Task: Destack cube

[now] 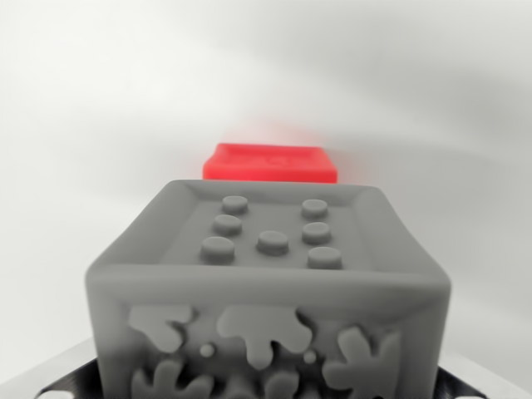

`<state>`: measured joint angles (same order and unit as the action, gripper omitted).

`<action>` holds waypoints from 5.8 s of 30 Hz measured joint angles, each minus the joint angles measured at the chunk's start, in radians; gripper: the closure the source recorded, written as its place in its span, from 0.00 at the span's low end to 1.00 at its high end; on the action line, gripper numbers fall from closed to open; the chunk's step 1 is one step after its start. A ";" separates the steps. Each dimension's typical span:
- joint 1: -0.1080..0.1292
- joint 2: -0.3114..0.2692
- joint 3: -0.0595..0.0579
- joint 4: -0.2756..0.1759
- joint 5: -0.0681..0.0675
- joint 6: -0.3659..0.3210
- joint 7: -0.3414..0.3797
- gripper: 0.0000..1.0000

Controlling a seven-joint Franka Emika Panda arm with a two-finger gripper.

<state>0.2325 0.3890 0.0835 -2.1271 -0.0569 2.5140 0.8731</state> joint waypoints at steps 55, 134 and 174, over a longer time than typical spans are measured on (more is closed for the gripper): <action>-0.052 -0.161 -0.021 -0.046 0.031 -0.118 -0.016 1.00; -0.240 -0.139 -0.094 -0.168 0.056 0.026 -0.039 1.00; -0.350 -0.083 -0.122 -0.172 0.073 0.086 -0.062 1.00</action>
<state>-0.1172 0.3058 -0.0387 -2.2992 0.0164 2.5999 0.8110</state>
